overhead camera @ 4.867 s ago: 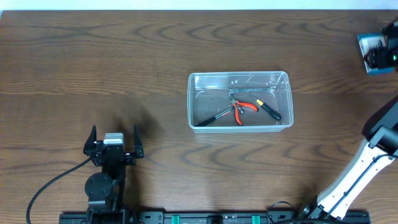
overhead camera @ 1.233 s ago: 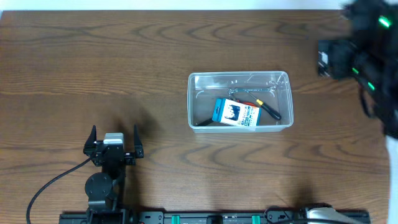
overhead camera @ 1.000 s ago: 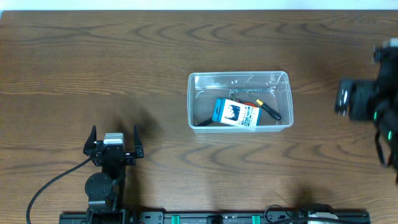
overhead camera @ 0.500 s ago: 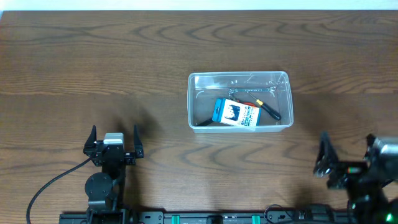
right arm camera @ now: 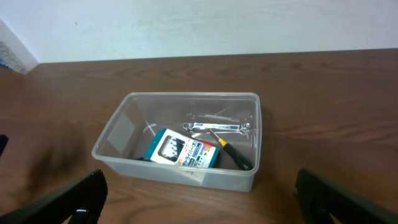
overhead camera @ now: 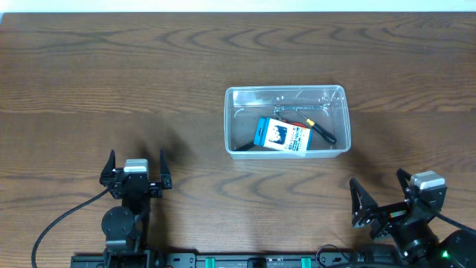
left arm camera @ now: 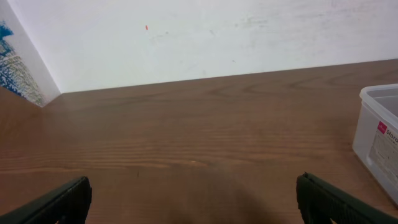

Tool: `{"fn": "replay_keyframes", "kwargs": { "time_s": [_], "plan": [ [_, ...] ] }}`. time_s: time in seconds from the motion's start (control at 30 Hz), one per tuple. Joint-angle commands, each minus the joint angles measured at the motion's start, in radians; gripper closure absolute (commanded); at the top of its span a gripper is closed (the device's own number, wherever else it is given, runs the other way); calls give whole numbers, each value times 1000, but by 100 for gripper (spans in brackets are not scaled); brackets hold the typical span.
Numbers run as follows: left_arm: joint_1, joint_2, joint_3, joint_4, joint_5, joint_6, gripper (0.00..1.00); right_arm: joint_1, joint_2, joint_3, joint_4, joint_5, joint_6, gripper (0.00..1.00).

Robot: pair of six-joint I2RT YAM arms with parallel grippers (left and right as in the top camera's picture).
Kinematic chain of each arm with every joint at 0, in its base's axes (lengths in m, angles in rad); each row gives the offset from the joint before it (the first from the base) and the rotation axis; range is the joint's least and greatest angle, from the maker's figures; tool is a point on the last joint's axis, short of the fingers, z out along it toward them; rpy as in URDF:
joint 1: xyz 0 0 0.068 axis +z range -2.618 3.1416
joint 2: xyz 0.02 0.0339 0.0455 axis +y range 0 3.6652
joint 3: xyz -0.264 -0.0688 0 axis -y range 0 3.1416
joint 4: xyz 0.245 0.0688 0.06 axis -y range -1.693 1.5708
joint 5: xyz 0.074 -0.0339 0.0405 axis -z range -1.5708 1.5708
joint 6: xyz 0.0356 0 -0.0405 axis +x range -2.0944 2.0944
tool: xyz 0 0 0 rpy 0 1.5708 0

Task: Pack container

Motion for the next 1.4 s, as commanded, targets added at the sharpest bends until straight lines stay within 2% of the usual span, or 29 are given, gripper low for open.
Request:
{"fn": "replay_keyframes", "kwargs": {
  "time_s": [0.0,0.17,0.47,0.67,0.9,1.17,1.37],
  "plan": [
    [-1,-5,-30,-18,-5,-5,2,-8,-5,-5,10,23,-10,1],
    [-1,-5,-30,-18,-5,-5,2,-8,-5,-5,42,31,-108,1],
    [-1,-5,-30,-18,-5,-5,2,-7,-10,-8,153,52,-108,1],
    [-1,-5,-30,-18,-5,-5,2,31,-103,-87,251,98,-154,1],
    [-1,-5,-30,-18,-5,-5,2,39,-255,-320,548,157,-190,1],
    [-1,-5,-30,-18,-5,-5,2,52,-254,-511,916,170,-270,1],
    [-1,-5,-30,-17,-5,-5,2,72,-254,-643,1122,183,-275,1]
  ]
}}
